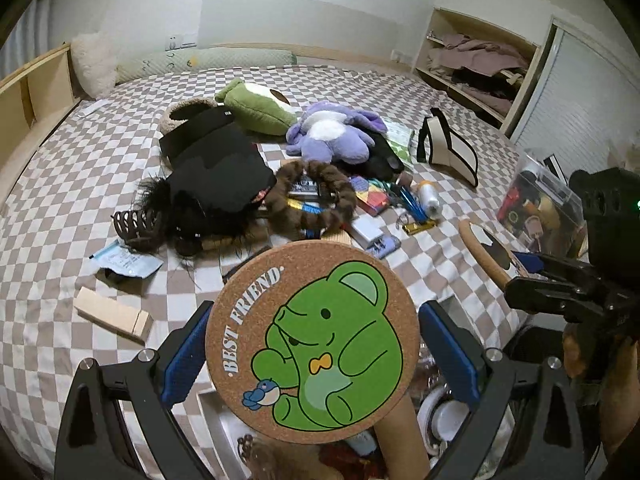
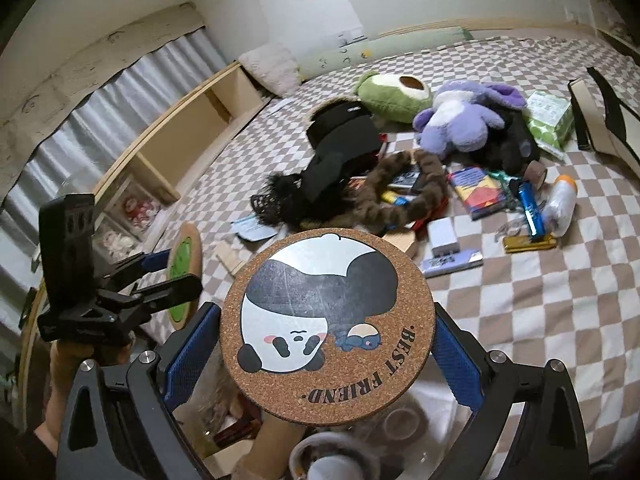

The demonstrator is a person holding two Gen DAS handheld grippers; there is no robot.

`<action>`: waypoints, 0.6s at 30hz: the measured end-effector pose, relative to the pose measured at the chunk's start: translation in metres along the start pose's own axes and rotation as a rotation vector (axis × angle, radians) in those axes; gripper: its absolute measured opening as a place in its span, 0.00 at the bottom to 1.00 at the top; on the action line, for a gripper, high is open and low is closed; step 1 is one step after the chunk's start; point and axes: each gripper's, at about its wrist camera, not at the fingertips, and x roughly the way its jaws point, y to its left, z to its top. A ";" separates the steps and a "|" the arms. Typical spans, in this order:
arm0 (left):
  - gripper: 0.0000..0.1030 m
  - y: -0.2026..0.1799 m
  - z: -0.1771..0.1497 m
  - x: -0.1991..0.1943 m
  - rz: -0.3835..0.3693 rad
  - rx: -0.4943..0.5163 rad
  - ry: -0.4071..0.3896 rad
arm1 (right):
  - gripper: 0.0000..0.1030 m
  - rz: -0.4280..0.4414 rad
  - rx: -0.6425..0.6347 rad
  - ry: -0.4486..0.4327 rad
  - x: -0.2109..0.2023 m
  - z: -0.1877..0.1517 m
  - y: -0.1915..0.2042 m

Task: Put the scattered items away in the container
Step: 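Lift and carry both cork coasters over the white box with both tools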

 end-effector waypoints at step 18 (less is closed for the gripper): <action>0.96 -0.011 -0.066 0.020 -0.010 0.035 0.152 | 0.96 0.039 -0.033 0.113 0.012 -0.055 0.022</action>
